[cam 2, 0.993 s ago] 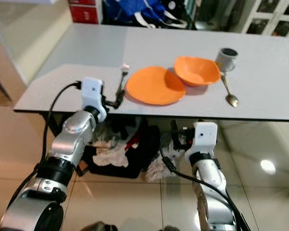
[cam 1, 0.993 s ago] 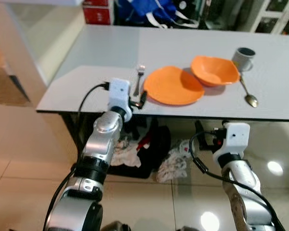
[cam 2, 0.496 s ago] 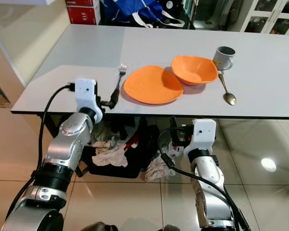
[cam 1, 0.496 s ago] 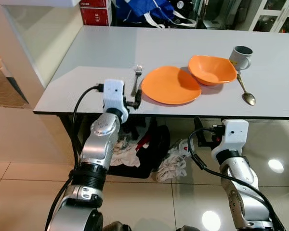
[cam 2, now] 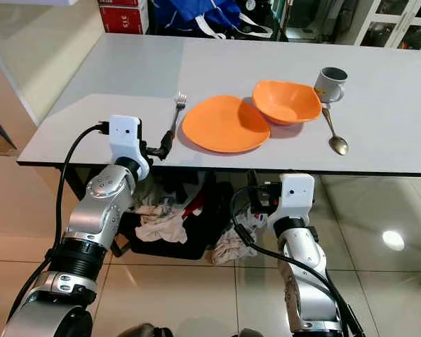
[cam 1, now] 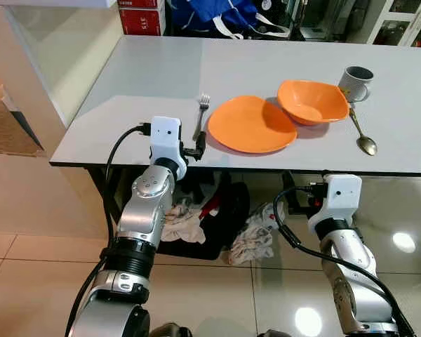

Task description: Setting the table

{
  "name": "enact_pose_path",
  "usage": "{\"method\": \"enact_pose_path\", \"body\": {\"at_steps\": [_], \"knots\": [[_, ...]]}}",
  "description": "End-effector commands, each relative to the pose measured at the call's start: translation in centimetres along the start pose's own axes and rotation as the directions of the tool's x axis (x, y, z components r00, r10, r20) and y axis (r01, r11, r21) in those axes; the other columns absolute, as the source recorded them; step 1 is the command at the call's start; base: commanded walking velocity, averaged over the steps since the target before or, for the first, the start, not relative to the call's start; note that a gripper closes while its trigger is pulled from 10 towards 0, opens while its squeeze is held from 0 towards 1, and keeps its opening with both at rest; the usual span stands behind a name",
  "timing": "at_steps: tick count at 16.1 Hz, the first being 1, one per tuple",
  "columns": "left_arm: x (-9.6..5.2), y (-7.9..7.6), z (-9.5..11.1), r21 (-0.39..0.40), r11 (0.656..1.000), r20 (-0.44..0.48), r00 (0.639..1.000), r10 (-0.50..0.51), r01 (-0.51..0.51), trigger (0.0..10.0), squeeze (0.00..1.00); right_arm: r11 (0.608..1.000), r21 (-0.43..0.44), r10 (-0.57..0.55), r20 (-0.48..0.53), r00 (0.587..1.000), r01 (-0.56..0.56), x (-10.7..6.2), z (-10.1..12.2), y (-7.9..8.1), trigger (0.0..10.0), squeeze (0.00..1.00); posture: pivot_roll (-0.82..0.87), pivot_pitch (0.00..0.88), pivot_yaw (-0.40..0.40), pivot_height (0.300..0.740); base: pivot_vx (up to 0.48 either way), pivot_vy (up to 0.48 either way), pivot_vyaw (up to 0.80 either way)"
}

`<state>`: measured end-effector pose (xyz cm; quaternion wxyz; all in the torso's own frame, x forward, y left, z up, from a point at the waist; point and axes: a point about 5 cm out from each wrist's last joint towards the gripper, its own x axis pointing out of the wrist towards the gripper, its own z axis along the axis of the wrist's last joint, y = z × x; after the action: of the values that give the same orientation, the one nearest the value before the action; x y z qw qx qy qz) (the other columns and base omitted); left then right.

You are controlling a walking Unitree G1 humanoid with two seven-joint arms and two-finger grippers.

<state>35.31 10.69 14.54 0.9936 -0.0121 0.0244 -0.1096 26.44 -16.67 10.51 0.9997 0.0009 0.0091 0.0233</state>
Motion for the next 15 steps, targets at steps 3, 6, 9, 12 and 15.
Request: {"method": "enact_pose_path", "body": {"at_steps": [3,6,9,12,15], "knots": [[0.0,-0.1,0.4,0.015,1.0,0.009,1.0,-0.002,0.002,10.0,0.0,1.0,-0.007,-0.008,0.005,1.0,0.008,0.0,0.1,-0.1,10.0,0.0,-0.12,0.0,0.036,0.727,0.0,0.0,0.0],[0.0,-0.1,0.4,0.015,1.0,0.009,1.0,-0.002,0.002,10.0,0.0,1.0,-0.007,-0.008,0.005,1.0,0.008,0.0,0.1,-0.1,10.0,0.0,-0.12,0.0,0.036,0.727,0.0,0.0,0.0],[-5.1,2.4,-3.1,0.052,0.999,-0.039,0.999,0.007,-0.005,10.0,0.0,0.999,-0.042,-0.033,0.01,0.999,0.034,-0.6,-0.6,-0.4,10.0,0.0,-0.1,0.0,0.033,0.727,0.0,0.0,0.0],[-5.0,2.3,-3.0,0.059,0.998,-0.038,0.999,0.002,0.0,10.0,0.0,0.999,-0.041,-0.03,0.013,0.999,0.03,-0.6,-0.5,-0.3,10.0,0.0,-0.11,0.0,0.037,0.727,0.0,0.0,0.0],[-5.2,2.3,-2.7,0.057,0.998,-0.037,0.999,0.007,-0.004,10.0,0.0,0.999,-0.043,-0.03,0.017,0.999,0.031,-0.6,-0.5,-0.3,10.0,0.0,-0.11,0.0,0.039,0.727,0.0,0.0,0.0]]}}
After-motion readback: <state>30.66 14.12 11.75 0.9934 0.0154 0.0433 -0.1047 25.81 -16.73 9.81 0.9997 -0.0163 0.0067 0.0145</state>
